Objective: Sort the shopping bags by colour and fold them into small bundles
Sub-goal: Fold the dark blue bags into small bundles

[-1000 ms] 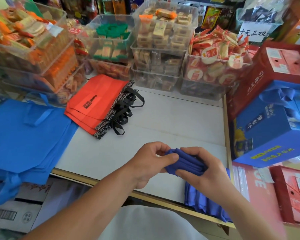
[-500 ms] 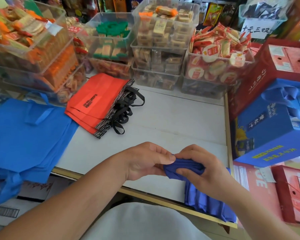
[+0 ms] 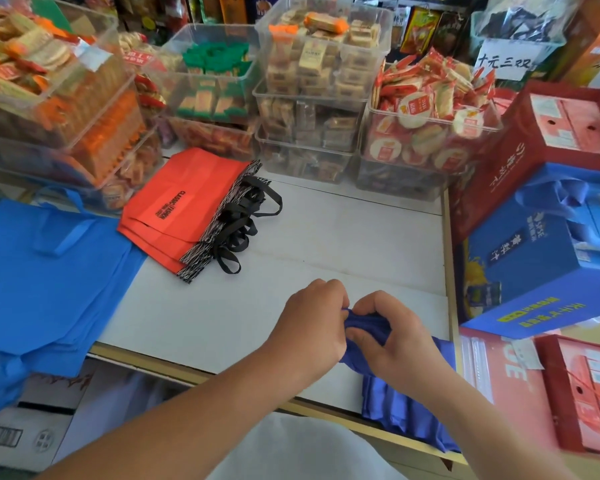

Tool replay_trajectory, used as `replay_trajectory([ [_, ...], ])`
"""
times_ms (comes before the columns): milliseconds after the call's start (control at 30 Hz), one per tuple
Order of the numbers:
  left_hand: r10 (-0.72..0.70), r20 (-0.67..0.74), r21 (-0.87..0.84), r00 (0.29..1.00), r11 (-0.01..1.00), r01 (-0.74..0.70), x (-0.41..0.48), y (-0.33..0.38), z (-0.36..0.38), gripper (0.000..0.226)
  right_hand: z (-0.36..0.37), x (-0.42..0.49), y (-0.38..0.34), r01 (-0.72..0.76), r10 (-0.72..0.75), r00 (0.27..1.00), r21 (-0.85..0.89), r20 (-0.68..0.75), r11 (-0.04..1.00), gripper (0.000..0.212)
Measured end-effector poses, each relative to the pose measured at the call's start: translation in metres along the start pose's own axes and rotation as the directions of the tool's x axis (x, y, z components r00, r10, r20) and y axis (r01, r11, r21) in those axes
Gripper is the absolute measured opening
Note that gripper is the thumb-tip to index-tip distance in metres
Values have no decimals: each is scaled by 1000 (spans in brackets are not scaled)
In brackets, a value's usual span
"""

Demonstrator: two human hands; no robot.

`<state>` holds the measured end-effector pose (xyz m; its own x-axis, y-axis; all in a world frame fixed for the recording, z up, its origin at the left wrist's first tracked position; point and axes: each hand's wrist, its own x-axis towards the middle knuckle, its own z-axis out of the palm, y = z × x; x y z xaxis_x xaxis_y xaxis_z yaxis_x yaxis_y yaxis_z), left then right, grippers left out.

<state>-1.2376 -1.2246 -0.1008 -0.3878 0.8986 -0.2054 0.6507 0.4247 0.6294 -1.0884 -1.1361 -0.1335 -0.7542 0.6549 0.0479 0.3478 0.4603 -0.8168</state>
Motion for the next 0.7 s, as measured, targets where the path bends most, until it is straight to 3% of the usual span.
replay_trajectory([
  [67,37,-64,-33,997,999,-39,1,-1,4,6,2,1,2,41,-41,998,-8,-49,999,23],
  [133,-24,-105,-251,994,968,-3,3,-7,6,8,4,0,2,74,-77,991,-33,-110,997,19],
  [200,-134,-24,-536,991,838,101,3,-16,7,12,2,1,3,52,-58,985,-41,-161,998,22],
  [267,-176,103,-678,979,708,199,1,-22,5,14,0,1,3,31,-35,987,-26,-156,999,28],
  [433,-233,201,-694,951,651,306,5,-26,5,11,4,1,5,29,-36,994,-65,-102,997,32],
  [600,-237,15,-526,972,824,209,0,-17,16,11,16,5,4,53,-64,995,-137,-83,989,30],
  [700,-177,-15,-511,984,847,145,-2,-19,12,14,17,9,0,72,-80,994,-110,-71,991,28],
])
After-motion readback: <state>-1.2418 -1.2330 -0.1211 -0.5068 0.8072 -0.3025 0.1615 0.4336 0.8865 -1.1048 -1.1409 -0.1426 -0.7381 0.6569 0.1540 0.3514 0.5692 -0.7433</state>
